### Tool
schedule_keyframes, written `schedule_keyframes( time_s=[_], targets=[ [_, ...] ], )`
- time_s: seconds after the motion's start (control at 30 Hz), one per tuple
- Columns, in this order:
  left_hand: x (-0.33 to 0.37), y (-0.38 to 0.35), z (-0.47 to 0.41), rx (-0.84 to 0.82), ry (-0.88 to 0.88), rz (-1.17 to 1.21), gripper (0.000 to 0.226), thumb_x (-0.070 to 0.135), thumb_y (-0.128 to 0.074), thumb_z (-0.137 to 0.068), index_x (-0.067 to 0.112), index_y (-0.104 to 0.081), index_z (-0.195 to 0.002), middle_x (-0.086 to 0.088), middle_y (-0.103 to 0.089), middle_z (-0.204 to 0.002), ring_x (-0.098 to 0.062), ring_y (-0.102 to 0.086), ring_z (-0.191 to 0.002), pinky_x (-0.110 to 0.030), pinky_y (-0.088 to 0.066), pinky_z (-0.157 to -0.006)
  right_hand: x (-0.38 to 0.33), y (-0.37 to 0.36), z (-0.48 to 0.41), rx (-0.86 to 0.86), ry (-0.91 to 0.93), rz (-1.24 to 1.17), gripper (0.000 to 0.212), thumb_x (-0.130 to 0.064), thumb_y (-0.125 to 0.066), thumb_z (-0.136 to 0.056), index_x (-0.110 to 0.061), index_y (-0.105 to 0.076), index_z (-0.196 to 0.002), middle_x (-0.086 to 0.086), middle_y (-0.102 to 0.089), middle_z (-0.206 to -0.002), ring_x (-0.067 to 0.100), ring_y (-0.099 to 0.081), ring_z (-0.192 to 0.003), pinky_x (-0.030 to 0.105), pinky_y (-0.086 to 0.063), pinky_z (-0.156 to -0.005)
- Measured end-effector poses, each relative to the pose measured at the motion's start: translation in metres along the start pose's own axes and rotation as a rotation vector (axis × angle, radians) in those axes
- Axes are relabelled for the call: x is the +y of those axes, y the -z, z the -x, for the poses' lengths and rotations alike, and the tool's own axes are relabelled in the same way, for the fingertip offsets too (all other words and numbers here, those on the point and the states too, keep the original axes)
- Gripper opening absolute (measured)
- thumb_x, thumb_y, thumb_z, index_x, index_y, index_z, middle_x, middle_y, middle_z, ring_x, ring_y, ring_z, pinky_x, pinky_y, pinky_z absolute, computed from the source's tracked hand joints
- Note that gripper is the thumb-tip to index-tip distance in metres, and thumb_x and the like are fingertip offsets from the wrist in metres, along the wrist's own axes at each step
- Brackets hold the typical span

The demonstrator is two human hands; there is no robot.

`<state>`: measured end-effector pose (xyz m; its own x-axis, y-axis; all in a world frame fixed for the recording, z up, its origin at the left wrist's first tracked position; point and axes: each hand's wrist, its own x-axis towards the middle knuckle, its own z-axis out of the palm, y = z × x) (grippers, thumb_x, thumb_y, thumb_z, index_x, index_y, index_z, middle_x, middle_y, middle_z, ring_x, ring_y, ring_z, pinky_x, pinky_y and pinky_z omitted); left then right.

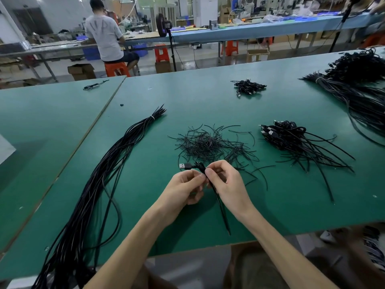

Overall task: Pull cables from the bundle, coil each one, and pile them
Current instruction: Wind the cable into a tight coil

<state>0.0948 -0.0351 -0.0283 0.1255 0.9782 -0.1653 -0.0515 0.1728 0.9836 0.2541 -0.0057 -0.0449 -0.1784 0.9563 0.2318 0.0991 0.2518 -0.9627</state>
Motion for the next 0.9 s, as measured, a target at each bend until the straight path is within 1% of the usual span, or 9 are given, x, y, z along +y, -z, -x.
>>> schedule_keyframes(
  time_s=[0.1, 0.23, 0.3, 0.43, 0.57, 0.67, 0.73, 0.83, 0.9],
  targets=[
    [-0.001, -0.003, 0.001, 0.065, -0.067, -0.094, 0.021, 0.020, -0.063, -0.103, 0.010, -0.061, -0.085, -0.005, -0.054, -0.068, -0.016, -0.048, -0.051, -0.021, -0.034, -0.047, -0.001, 0.001, 0.000, -0.013, -0.008, -0.009, 0.008, -0.020, -0.066, -0.100, -0.013, -0.065, -0.095, 0.000, -0.071, -0.081, 0.015, -0.068, -0.069, 0.023, -0.053, -0.068],
    [-0.005, -0.007, 0.001, 0.233, -0.270, -0.565, 0.019, 0.014, -0.061, -0.102, 0.013, -0.059, -0.083, 0.006, -0.057, -0.060, -0.013, -0.048, -0.050, -0.028, -0.043, -0.053, 0.001, 0.001, 0.000, -0.027, -0.044, 0.020, 0.018, -0.025, -0.065, -0.100, -0.012, -0.061, -0.088, -0.001, -0.067, -0.071, 0.011, -0.062, -0.064, 0.024, -0.049, -0.064],
    [-0.006, -0.007, 0.004, 0.264, -0.351, -0.717, 0.019, 0.016, -0.060, -0.102, 0.019, -0.056, -0.084, 0.009, -0.057, -0.066, -0.009, -0.045, -0.057, -0.023, -0.041, -0.056, 0.001, 0.002, 0.000, -0.034, -0.048, 0.049, 0.022, -0.026, -0.064, -0.101, -0.012, -0.059, -0.086, -0.002, -0.066, -0.066, 0.009, -0.061, -0.058, 0.021, -0.046, -0.060],
    [-0.005, -0.005, 0.008, 0.282, -0.598, -1.183, 0.017, 0.018, -0.056, -0.104, 0.020, -0.047, -0.090, 0.010, -0.055, -0.081, -0.016, -0.048, -0.065, -0.031, -0.042, -0.058, 0.002, 0.000, -0.001, -0.033, -0.051, 0.103, 0.024, -0.026, -0.065, -0.101, -0.012, -0.060, -0.083, -0.003, -0.063, -0.061, 0.004, -0.058, -0.052, 0.016, -0.043, -0.054],
    [0.000, 0.000, 0.009, 0.188, -0.787, -1.476, 0.042, -0.002, -0.075, -0.080, 0.022, -0.045, -0.097, 0.007, -0.050, -0.079, -0.016, -0.049, -0.063, -0.024, -0.027, -0.053, 0.002, 0.000, -0.001, -0.032, -0.054, 0.116, 0.024, -0.026, -0.065, -0.101, -0.014, -0.060, -0.081, -0.009, -0.060, -0.058, 0.005, -0.058, -0.051, 0.018, -0.045, -0.052],
    [0.001, 0.004, 0.007, 0.201, -0.823, -1.517, 0.042, -0.002, -0.076, -0.080, 0.022, -0.043, -0.094, 0.007, -0.047, -0.079, -0.015, -0.047, -0.066, -0.024, -0.025, -0.054, 0.001, 0.000, 0.000, -0.024, -0.047, 0.114, 0.024, -0.027, -0.065, -0.101, -0.014, -0.061, -0.082, -0.002, -0.063, -0.060, 0.007, -0.060, -0.051, 0.020, -0.047, -0.053],
    [-0.004, 0.003, 0.006, 0.271, -0.772, -1.474, 0.025, 0.009, -0.070, -0.094, 0.019, -0.047, -0.091, 0.008, -0.050, -0.082, -0.016, -0.051, -0.066, -0.027, -0.031, -0.050, 0.001, -0.001, 0.000, -0.017, -0.044, 0.107, 0.021, -0.026, -0.064, -0.101, -0.015, -0.062, -0.084, 0.002, -0.066, -0.064, 0.007, -0.063, -0.052, 0.019, -0.047, -0.053],
    [-0.010, -0.002, 0.004, 0.333, -0.501, -1.168, 0.016, 0.031, -0.052, -0.107, 0.022, -0.053, -0.094, 0.011, -0.058, -0.085, -0.013, -0.056, -0.069, -0.030, -0.046, -0.059, 0.001, -0.002, 0.001, -0.008, -0.047, 0.083, 0.015, -0.025, -0.063, -0.102, -0.015, -0.063, -0.091, -0.001, -0.068, -0.066, 0.005, -0.062, -0.052, 0.016, -0.046, -0.054],
    [-0.009, -0.006, 0.001, 0.317, -0.348, -0.876, 0.018, 0.032, -0.057, -0.105, 0.026, -0.055, -0.088, 0.010, -0.062, -0.074, -0.009, -0.057, -0.062, -0.023, -0.045, -0.058, 0.002, -0.001, 0.001, 0.003, -0.046, 0.063, 0.013, -0.025, -0.062, -0.103, -0.015, -0.063, -0.095, 0.001, -0.068, -0.067, 0.005, -0.061, -0.055, 0.018, -0.047, -0.057]
  ],
)
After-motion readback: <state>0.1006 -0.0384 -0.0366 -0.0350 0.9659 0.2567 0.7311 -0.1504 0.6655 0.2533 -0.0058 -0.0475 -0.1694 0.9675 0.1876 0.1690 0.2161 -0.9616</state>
